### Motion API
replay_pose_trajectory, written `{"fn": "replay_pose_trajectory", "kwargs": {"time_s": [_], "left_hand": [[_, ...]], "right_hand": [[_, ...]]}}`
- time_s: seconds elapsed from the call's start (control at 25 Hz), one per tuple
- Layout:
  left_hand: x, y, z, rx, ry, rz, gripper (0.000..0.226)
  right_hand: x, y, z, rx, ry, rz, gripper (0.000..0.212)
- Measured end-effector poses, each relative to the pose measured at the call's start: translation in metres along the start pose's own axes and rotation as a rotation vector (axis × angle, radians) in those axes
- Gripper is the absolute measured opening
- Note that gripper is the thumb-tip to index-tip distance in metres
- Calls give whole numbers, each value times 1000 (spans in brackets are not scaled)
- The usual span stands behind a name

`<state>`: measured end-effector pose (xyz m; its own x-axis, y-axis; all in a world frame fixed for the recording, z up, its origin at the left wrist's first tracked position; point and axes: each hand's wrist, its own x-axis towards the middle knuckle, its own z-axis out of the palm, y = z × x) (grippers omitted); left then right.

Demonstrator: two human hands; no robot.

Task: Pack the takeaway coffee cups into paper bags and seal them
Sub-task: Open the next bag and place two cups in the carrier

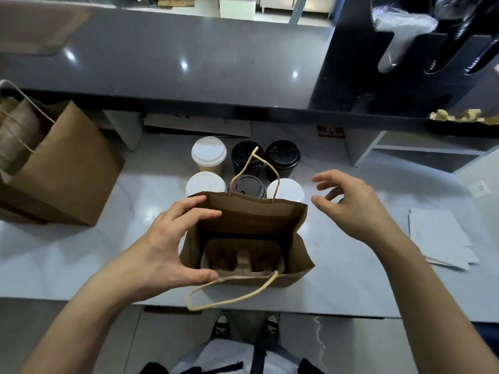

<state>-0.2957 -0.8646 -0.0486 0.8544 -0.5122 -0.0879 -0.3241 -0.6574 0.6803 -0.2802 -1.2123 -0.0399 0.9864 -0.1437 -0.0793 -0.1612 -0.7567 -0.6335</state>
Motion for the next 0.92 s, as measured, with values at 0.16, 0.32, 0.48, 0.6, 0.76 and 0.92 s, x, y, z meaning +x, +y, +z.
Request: {"fn": "replay_pose_trajectory", "kwargs": {"time_s": [0.16,0.32,0.48,0.6,0.76,0.92], "left_hand": [[1,8,4,1,17,-26,92],[-1,11,8,11,26,-40,95],[-5,13,9,22,24,-48,96],[-5,14,9,22,15,-50,95],[-2,15,11,25,27,-39,92],[-1,16,14,35,29,-20,93]], "right_hand": [[39,16,33,-141,-215,-29,78],[61,22,50,-241,-314,-50,93],[69,23,59,-225,-370,-73,86],[65,23,53,-174,-376,-44,93],[49,29,34,-44,-281,-8,97],[32,33,4,52,-136,-16,89]]}}
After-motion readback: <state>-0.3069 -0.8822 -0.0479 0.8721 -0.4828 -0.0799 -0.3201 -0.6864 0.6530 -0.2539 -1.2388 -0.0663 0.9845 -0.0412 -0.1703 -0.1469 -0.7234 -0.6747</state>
